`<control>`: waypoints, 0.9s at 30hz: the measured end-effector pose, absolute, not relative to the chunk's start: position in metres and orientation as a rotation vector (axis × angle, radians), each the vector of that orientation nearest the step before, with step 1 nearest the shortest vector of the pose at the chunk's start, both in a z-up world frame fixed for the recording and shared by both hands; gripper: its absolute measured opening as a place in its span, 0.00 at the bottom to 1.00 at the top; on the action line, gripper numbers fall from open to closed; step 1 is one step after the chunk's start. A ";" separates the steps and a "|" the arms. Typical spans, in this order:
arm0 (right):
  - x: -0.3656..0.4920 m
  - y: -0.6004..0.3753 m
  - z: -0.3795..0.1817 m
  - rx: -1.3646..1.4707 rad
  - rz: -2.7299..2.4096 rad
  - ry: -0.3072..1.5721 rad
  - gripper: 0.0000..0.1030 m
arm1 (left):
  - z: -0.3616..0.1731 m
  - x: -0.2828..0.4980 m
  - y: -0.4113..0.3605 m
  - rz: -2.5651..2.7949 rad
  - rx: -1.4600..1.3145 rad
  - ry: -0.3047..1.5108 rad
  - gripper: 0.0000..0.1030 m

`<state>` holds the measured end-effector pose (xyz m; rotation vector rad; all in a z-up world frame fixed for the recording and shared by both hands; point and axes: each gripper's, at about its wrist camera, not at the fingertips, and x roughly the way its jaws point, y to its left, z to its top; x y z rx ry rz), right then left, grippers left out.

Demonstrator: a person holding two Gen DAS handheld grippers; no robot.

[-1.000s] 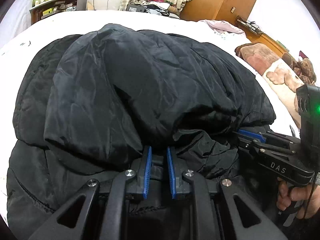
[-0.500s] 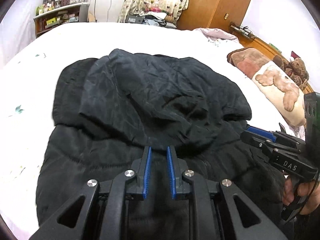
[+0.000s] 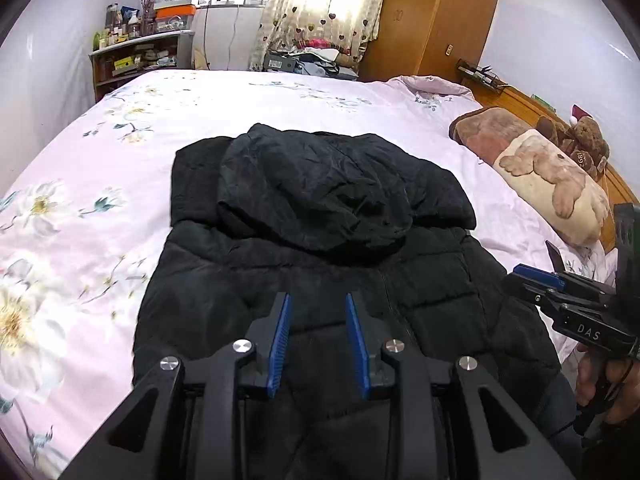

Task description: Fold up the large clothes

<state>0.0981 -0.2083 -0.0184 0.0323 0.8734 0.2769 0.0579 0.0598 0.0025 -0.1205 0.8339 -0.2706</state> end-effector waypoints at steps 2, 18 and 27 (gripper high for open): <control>0.086 -0.209 -0.016 0.045 0.276 0.880 0.35 | 0.005 0.047 0.062 -0.261 -0.118 0.833 0.29; 0.012 -0.225 -0.006 0.074 0.244 0.852 0.46 | 0.021 -0.018 0.074 -0.206 -0.090 0.809 0.29; 0.003 -0.237 -0.012 0.091 0.215 0.858 0.46 | 0.012 -0.025 0.081 -0.169 -0.080 0.821 0.37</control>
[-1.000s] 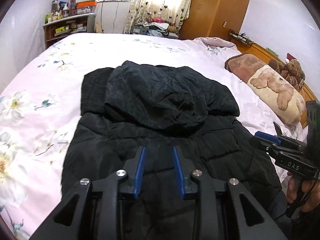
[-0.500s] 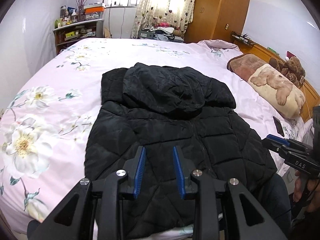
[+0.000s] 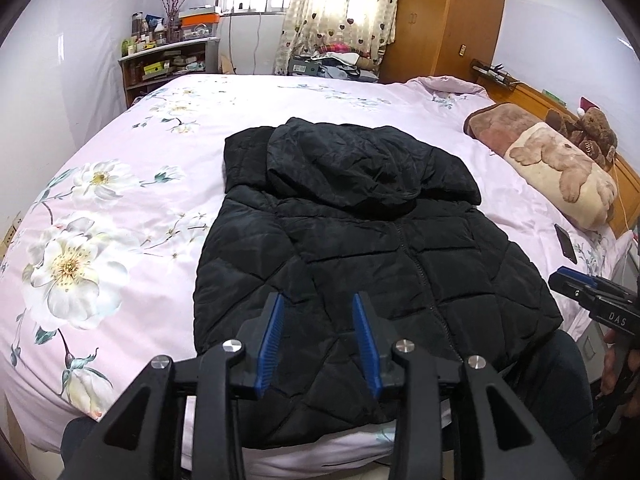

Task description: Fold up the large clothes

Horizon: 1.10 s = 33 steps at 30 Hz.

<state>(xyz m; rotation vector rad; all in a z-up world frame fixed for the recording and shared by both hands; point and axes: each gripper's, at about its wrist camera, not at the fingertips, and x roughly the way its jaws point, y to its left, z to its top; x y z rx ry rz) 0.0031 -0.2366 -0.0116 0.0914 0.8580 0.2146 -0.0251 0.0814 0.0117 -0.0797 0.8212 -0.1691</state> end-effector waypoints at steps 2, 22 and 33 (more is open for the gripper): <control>0.004 -0.241 -0.014 0.104 0.207 0.863 0.46 | 0.010 -0.025 0.082 -0.161 -0.073 0.822 0.39; 0.030 -0.314 -0.056 0.175 0.049 0.964 0.55 | -0.051 0.007 0.129 -0.051 -0.094 0.931 0.52; 0.048 -0.355 -0.084 0.275 -0.021 1.034 0.56 | -0.082 0.011 0.146 -0.020 -0.144 1.001 0.57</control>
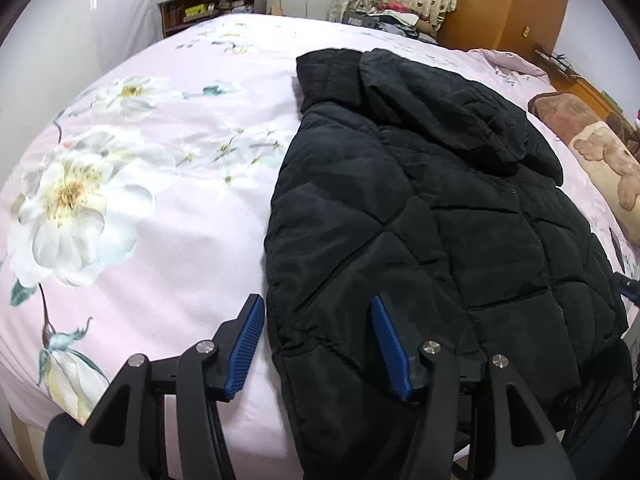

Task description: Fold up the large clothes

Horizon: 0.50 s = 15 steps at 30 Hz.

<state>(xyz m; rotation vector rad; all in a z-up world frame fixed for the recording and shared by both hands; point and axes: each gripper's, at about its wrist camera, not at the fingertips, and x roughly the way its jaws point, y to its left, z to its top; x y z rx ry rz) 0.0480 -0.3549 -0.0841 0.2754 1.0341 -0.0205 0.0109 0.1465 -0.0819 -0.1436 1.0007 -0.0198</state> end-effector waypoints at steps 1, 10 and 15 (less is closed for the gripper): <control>0.049 -0.359 -0.087 0.290 -0.025 1.041 0.56 | -0.084 0.010 0.149 -0.015 -0.151 1.005 0.57; 0.052 -0.366 -0.113 0.405 0.073 1.176 0.57 | -0.106 -0.003 0.140 -0.068 -0.203 1.072 0.59; 0.053 -0.369 -0.126 0.474 0.091 1.240 0.59 | -0.112 -0.004 0.134 -0.077 -0.190 1.097 0.59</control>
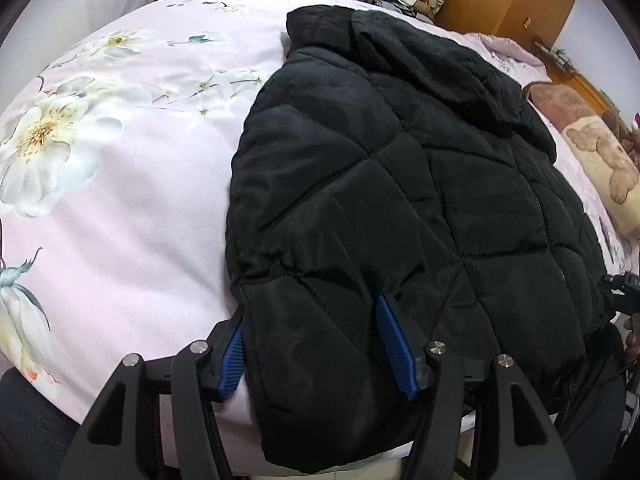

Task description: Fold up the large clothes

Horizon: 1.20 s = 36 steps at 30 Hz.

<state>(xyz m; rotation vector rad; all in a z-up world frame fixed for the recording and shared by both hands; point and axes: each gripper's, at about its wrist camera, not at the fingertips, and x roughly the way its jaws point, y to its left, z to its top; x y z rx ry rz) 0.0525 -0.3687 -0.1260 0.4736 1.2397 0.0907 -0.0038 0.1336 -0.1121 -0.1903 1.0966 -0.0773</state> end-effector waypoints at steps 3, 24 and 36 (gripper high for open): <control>0.052 -0.365 -0.124 0.476 0.101 1.265 0.57 | -0.106 -0.001 0.129 -0.095 -0.161 1.106 0.35; -0.014 -0.379 0.004 0.599 0.245 0.956 0.11 | 0.035 -0.054 0.176 -0.224 -0.369 0.815 0.13; -0.019 -0.382 0.043 0.596 0.254 0.861 0.11 | 0.058 -0.057 0.183 -0.258 -0.433 0.756 0.14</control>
